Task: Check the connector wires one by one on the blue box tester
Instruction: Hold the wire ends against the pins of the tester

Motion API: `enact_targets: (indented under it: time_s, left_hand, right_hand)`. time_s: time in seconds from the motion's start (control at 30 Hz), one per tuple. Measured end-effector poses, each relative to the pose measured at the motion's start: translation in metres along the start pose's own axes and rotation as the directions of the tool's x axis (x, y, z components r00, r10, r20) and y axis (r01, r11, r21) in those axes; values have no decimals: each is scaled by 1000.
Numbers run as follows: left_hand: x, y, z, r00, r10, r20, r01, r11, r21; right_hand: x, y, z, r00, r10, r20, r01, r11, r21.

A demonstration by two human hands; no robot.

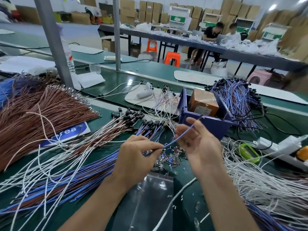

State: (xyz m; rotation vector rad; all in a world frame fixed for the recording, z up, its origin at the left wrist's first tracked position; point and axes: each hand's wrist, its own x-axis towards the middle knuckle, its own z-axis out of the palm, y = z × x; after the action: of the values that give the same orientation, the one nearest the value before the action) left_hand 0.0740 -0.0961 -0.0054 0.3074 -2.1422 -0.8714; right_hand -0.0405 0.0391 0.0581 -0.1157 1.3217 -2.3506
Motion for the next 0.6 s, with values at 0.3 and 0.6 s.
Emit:
enact_targets:
  time_s: [0.3,0.6]
  left_hand:
    - [7,-1,-10,991,-58,121,56,998,15]
    - [11,1,-18,965,-172,198,216,948,-232]
  right_hand:
    - [11,-32,-54,998,-13,-62,28,967,252]
    - [9,-54,-88,998,-32,-62,29,999,-42]
